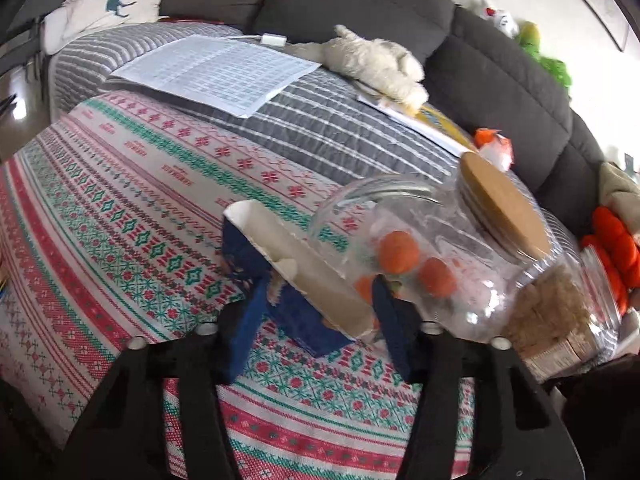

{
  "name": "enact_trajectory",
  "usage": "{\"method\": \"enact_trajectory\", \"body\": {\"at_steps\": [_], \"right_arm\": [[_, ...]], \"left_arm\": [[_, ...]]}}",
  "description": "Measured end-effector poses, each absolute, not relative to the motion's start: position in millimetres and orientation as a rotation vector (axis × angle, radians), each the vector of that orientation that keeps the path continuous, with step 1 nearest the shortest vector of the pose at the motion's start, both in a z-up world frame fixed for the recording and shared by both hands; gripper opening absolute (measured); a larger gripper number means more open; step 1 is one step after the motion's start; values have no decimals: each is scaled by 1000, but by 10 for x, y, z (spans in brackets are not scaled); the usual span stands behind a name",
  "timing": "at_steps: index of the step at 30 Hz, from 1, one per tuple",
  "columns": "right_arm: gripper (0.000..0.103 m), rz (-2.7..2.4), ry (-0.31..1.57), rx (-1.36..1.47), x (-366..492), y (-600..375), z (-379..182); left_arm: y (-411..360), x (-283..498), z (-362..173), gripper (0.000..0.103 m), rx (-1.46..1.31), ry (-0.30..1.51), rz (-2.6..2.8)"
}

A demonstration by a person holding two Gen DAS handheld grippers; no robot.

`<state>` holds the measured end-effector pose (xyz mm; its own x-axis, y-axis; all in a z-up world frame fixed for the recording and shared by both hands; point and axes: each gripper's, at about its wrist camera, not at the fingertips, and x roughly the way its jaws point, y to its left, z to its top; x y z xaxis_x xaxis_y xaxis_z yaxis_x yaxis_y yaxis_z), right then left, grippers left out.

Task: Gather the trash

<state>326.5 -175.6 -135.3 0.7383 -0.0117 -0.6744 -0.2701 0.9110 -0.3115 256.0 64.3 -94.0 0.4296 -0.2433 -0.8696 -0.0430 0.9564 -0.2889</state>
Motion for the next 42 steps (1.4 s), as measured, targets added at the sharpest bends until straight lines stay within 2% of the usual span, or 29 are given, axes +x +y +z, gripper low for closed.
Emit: {"method": "enact_trajectory", "body": {"at_steps": [3,5,13,17,18,20,24,29,38,42], "right_arm": [[22,153,755,-372,3162,-1817,-1299],[19,155,781,-366,3054,-1815,-1308],[17,265,880,-186,2670,-1885,-1274],[30,237,866,-137,2541,-1925,-1169],[49,219,851,-154,2517,-1903,-1150],[70,191,824,-170,2493,-1879,-1138],[85,199,850,-179,2575,-1776,-1209],[86,193,872,-223,2665,-1689,-1365],[86,248,920,-28,2718,-2066,-1380],[90,243,922,-6,2654,-2215,-1355]], "left_arm": [[685,2559,-930,51,-298,1124,-124],[695,2540,-906,51,-303,1121,-125],[820,2420,-747,50,-338,1089,-132],[895,2365,-689,49,-357,1081,-142],[909,2355,-682,49,-358,1081,-142],[925,2340,-677,49,-360,1082,-143],[961,2322,-684,49,-358,1086,-139],[1025,2330,-736,49,-354,1099,-118],[937,2435,-922,49,-329,1158,-118],[865,2474,-1027,50,-322,1183,-119]]}}
